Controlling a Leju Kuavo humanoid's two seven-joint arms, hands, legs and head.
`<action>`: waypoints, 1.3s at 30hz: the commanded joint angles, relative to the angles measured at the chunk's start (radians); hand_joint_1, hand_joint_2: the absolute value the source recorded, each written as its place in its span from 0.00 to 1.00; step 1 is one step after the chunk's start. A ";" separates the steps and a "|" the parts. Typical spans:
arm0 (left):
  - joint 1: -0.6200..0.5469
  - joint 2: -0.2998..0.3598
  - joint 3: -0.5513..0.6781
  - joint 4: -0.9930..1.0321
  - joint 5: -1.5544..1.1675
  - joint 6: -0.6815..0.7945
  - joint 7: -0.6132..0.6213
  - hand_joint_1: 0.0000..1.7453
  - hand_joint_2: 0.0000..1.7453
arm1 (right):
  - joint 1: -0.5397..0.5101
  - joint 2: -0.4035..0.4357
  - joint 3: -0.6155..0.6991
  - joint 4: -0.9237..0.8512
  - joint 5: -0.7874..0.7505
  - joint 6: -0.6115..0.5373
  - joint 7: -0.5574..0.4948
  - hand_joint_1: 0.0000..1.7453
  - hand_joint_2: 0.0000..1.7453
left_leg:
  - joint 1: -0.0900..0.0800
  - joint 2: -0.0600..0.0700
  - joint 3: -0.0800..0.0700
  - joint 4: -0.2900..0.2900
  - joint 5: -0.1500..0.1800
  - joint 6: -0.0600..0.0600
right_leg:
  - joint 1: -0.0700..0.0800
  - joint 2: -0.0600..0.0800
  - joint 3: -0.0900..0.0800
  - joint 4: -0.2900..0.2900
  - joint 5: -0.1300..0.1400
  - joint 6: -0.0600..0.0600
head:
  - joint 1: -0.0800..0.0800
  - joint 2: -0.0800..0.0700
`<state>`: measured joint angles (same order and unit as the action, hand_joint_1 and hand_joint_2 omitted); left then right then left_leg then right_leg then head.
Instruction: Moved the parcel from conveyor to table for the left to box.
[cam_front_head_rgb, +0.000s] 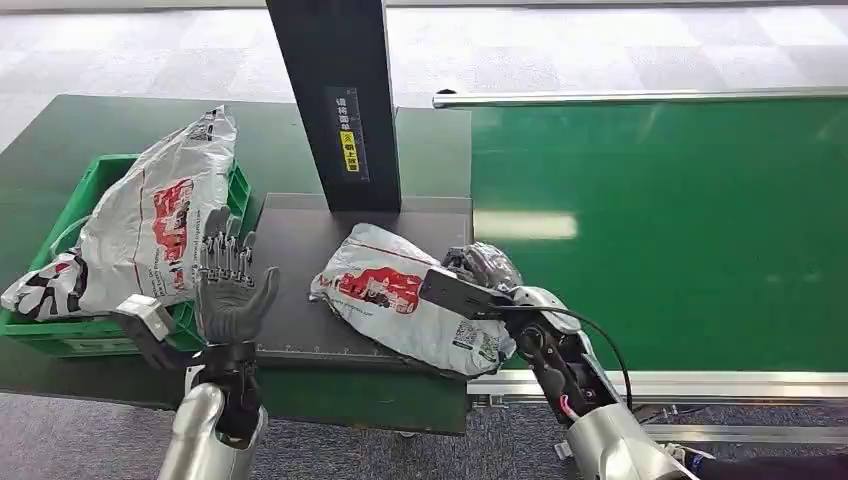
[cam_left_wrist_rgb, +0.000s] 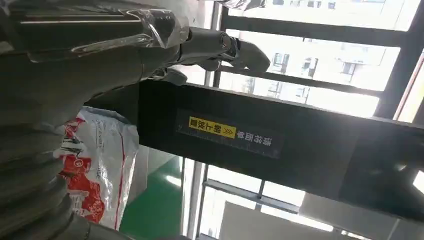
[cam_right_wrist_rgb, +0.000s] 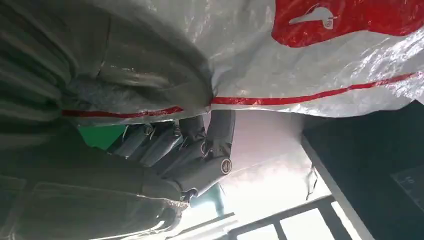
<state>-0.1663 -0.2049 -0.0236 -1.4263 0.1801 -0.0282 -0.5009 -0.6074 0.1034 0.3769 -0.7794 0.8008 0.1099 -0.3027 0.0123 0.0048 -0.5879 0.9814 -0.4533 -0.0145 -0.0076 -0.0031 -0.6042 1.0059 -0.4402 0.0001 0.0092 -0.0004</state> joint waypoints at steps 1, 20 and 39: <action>-0.006 -0.008 -0.013 0.045 0.001 0.001 0.002 0.00 1.00 | -0.025 -0.006 0.012 0.072 -0.101 0.062 -0.162 1.00 1.00 | 0.000 -0.001 0.002 -0.001 0.000 0.001 | 0.000 -0.001 0.003 -0.001 -0.001 0.000 | 0.000 0.000; -0.044 0.034 0.000 0.105 0.030 -0.010 -0.015 0.00 1.00 | -0.137 0.128 -0.019 0.127 -0.266 0.056 -0.233 0.00 1.00 | 0.000 0.000 0.001 -0.001 0.000 0.001 | 0.000 0.000 0.001 0.000 0.000 0.000 | 0.000 0.000; -0.027 0.080 -0.167 0.070 -0.133 -0.068 0.058 0.00 1.00 | -0.017 0.069 -0.160 -0.186 -0.567 0.005 -0.193 0.00 1.00 | 0.000 -0.004 0.002 -0.001 0.001 0.001 | 0.000 -0.004 0.003 -0.002 -0.001 0.000 | 0.000 0.000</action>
<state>-0.1696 -0.1610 -0.0747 -1.3974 0.1382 -0.0748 -0.4803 -0.6650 0.2369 0.2682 -0.8621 0.2625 0.1397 -0.5078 0.0123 0.0051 -0.5876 0.9815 -0.4531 -0.0146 -0.0076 -0.0028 -0.6046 1.0059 -0.4402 0.0001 0.0092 -0.0004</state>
